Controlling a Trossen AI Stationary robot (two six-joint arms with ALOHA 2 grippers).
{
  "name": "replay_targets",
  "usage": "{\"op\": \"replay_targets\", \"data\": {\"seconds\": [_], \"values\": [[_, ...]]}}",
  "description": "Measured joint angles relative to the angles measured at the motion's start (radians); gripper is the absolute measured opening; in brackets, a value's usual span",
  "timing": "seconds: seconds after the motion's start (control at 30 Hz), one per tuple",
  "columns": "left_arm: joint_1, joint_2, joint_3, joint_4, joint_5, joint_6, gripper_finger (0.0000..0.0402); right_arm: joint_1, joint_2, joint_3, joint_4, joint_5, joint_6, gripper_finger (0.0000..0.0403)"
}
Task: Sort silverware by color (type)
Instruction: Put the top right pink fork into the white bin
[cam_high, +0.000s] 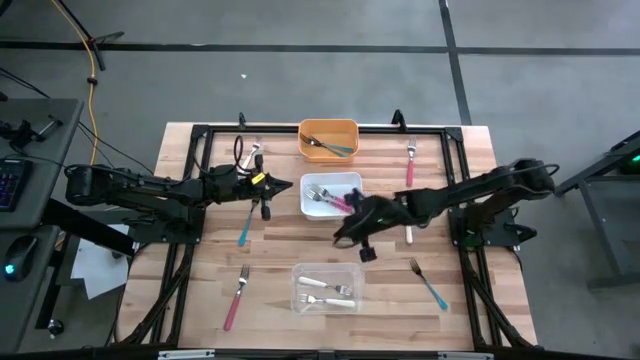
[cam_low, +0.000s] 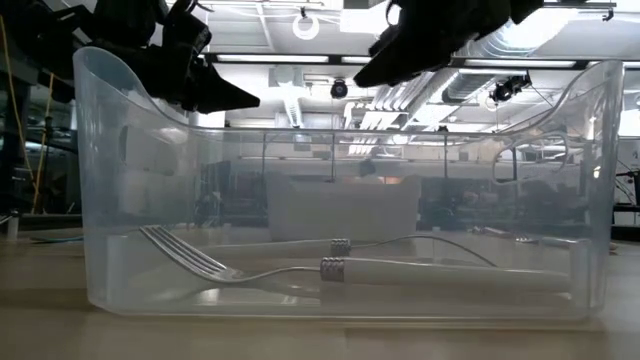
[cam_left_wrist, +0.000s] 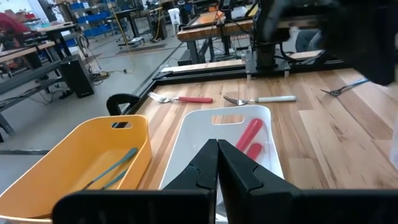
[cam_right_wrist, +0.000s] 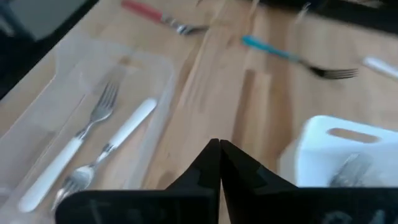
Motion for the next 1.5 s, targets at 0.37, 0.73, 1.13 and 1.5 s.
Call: {"op": "replay_targets", "data": {"seconds": [0.37, 0.73, 1.13, 1.5], "values": [[-0.001, 0.034, 0.000, -0.029, -0.040, -0.038, 0.0001, -0.037, -0.335, -0.298, 0.164, 0.168, 0.067, 0.0001], [0.000, 0.063, 0.000, -0.032, -0.078, -0.038, 0.0001, -0.078, -0.469, -0.324, -0.306, 0.668, 0.581, 0.0001], [0.000, 0.063, 0.000, -0.032, -0.077, -0.038, 0.0001, -0.283, -0.339, -0.324, -0.562, 0.731, 0.961, 0.0114], [0.000, 0.063, 0.000, -0.033, -0.076, -0.039, 0.0001, -0.763, -0.196, -0.324, -0.337, 0.530, 0.761, 0.0147]]}}
